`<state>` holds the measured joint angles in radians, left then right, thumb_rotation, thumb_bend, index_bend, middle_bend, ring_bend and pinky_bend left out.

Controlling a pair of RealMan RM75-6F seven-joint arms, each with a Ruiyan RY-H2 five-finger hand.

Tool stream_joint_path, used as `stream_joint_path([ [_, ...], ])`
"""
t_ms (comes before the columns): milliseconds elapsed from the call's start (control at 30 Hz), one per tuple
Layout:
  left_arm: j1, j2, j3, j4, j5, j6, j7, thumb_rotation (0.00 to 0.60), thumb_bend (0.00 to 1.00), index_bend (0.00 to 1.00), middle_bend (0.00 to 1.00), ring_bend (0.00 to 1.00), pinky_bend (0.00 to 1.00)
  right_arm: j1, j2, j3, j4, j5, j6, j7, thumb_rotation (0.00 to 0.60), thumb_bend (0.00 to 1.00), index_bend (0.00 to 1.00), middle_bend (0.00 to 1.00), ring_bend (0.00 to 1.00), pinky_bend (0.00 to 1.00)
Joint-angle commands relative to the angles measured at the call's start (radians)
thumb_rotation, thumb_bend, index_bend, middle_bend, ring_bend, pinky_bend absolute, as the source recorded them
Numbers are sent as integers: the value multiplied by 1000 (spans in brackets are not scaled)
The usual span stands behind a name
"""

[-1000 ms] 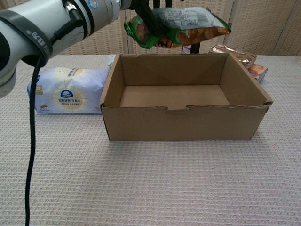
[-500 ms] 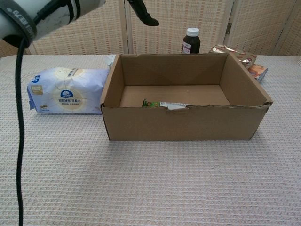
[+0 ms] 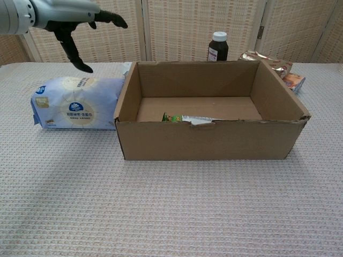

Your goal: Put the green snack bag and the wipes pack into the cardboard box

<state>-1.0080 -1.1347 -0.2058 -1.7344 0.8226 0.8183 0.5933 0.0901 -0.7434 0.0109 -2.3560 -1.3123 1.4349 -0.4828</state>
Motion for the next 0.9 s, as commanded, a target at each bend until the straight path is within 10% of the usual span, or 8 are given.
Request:
stream_joint_path([
  [33,-43,32,55,-3,-111,-97,13,600,178,0,0,0,130,3,-3,-1,0,3,-5,-6,600,4,75,9,0,0],
  [900,-128,-148,211,366,-352,-227,-65,600,177,0,0,0,97,22,-17,10,16,73,-9,-32,600,4,71,9,0,0],
])
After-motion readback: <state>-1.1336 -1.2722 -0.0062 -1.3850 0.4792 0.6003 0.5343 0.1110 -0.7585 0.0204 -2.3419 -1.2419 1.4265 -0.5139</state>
